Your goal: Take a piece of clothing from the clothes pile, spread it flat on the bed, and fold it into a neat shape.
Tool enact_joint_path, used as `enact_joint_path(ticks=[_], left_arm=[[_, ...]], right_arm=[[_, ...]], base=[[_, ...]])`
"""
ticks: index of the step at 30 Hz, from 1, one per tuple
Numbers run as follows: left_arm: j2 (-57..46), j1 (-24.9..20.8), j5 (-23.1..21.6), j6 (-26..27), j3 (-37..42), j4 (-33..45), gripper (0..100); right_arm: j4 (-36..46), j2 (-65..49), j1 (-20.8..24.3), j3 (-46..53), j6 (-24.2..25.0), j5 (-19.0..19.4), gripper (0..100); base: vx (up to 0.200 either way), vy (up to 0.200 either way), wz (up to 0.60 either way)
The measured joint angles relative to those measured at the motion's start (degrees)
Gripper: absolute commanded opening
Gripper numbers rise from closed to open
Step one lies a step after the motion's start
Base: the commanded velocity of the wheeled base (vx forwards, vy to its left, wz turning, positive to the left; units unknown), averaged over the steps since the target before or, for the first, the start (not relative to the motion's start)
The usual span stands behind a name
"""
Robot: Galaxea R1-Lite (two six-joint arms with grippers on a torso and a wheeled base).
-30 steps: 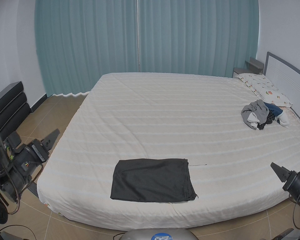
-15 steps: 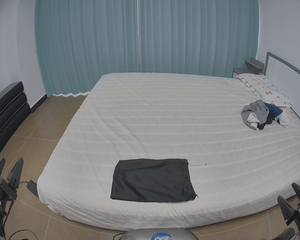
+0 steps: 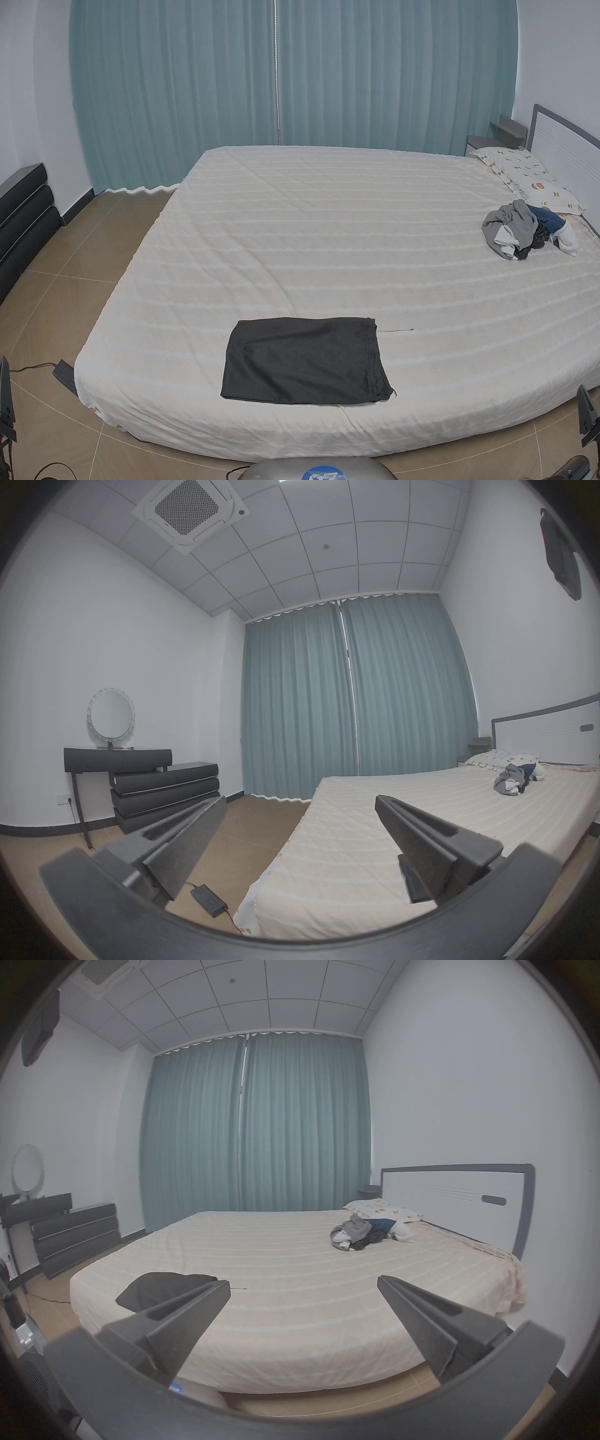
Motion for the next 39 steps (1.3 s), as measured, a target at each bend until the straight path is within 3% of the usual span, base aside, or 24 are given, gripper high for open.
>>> enact_joint_path(ticks=[9,14,20,25,30,39], left_arm=[[-2.93,6.84,0.02,1.12,-1.02,2.05,100],[-5.24,6.40,-0.48,1.32,-0.68,4.90,100],[-7.06,5.79,-2.15,1.26,1.55,5.01,100],[-7.58,5.66,-7.73,1.26,5.92,-0.29,100],[-7.73,5.58,-12.37,1.06,8.17,-2.19,100],[-7.78,5.56,-14.40,-0.46,8.61,7.56,100]], right_arm=[[7.72,-0.99,0.11,-5.95,1.15,-2.85,100],[4.13,-1.21,0.10,-6.40,1.54,1.06,100],[-7.06,-1.27,0.10,-0.77,0.48,4.90,100],[-14.52,-1.27,0.05,5.23,-1.02,10.42,100],[-12.53,-1.26,0.00,6.50,-1.85,13.08,100],[-6.86,-1.23,0.00,6.75,-0.26,13.19,100]], base=[[0.000,0.000,0.00],[0.000,0.000,0.00],[0.000,0.000,0.00],[0.000,0.000,0.00],[0.000,0.000,0.00],[0.000,0.000,0.00]])
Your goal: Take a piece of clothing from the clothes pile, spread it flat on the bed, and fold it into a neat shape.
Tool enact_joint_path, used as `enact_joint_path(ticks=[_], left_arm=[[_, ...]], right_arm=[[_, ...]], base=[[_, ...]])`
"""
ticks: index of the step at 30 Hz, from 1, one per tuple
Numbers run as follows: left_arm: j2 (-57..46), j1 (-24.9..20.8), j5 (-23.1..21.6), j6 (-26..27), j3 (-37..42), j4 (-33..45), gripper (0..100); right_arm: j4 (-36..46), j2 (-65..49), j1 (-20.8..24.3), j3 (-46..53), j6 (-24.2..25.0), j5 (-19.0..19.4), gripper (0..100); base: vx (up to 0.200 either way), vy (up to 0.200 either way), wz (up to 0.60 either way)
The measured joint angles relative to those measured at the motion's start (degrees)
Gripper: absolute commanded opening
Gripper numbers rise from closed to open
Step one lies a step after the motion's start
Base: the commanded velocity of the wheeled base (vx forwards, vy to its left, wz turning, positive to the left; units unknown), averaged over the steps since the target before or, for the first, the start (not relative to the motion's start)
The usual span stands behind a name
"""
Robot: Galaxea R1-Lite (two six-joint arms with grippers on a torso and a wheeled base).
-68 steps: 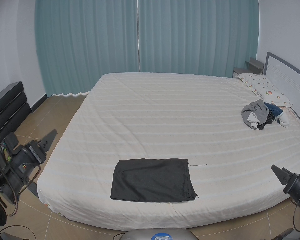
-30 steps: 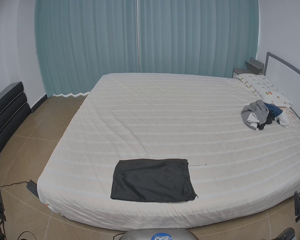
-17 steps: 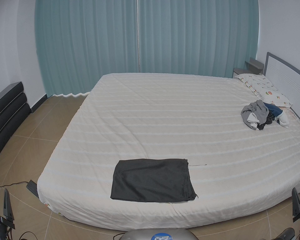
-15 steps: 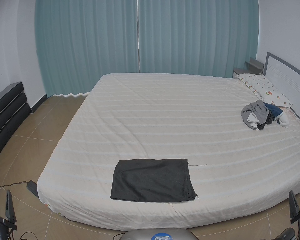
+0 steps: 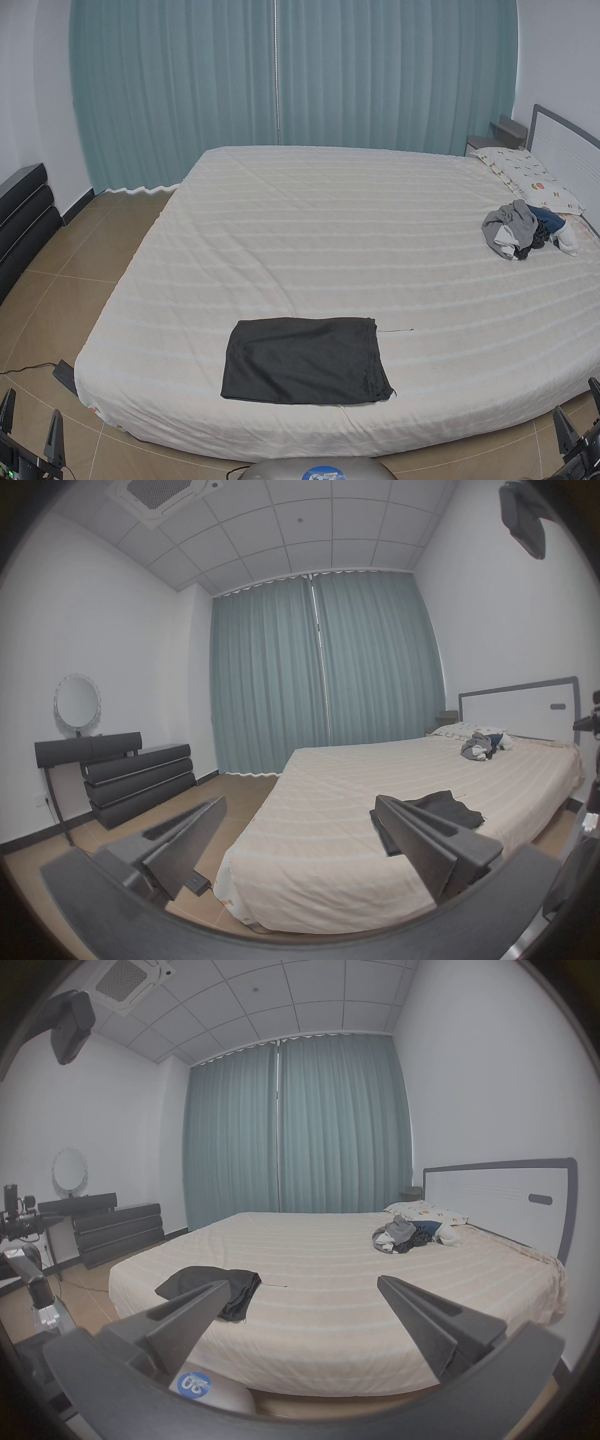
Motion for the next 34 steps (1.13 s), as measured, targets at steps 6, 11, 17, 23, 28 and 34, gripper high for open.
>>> enact_joint_path(ticks=[6,11,17,23,28,34], left_arm=[[0.00,0.00,-1.43,-3.10,0.02,0.88,100],[0.00,0.02,-4.02,-5.85,0.02,3.06,100],[0.02,0.02,-4.92,-5.13,0.02,3.77,100],[0.05,0.02,-5.10,-5.03,0.02,3.77,100],[0.06,0.02,-4.99,-4.97,0.02,3.77,100],[0.09,0.00,-4.92,-4.92,0.02,3.84,100]], right_arm=[[4.45,-0.06,-0.59,0.00,1.00,-0.24,100],[7.74,-1.71,-2.90,-0.02,-0.96,0.65,100],[5.74,-3.61,-4.78,-0.04,-0.22,1.22,100],[4.45,-4.22,-5.05,0.00,-0.30,1.82,100],[4.38,-4.39,-5.07,0.00,0.50,1.77,100],[4.14,-4.45,-5.07,0.00,0.40,1.72,100]], base=[[0.000,0.000,0.00],[0.000,0.000,0.00],[0.000,0.000,0.00],[0.000,0.000,0.00],[0.000,0.000,0.00],[0.000,0.000,0.00]])
